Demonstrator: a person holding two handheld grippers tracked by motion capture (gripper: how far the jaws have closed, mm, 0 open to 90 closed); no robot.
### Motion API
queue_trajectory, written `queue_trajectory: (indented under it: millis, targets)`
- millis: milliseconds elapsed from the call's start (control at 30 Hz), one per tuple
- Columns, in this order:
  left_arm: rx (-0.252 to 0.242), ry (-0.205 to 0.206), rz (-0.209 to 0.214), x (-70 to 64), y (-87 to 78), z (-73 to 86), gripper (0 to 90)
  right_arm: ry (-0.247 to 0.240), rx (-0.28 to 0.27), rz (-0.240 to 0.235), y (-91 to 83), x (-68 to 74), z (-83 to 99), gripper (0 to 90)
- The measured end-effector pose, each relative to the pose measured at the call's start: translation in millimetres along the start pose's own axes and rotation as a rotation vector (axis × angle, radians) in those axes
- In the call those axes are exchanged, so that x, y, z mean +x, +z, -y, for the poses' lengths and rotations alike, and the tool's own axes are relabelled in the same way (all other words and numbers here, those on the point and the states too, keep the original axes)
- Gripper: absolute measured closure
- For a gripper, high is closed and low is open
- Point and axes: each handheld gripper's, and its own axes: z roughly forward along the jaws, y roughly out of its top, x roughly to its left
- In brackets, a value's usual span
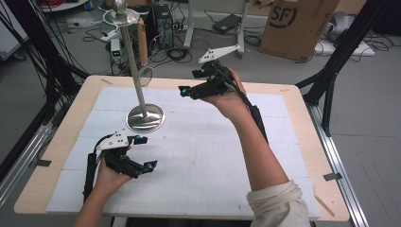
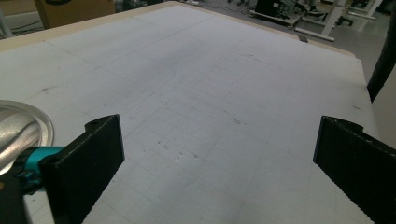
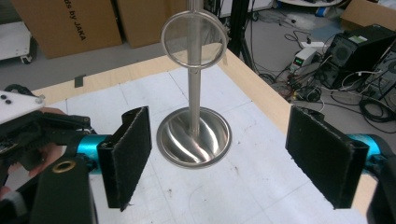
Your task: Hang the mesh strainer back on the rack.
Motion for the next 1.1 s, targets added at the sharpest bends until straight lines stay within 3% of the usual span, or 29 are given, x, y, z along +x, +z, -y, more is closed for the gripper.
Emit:
queue_trajectory:
  millis: [1100]
  targets:
    - [-0.002, -0.009, -0.001, 0.9, -0.8, -0.2, 2.4, 0.085, -0.012, 0.042, -46.9, 3.2, 90.1, 14.8]
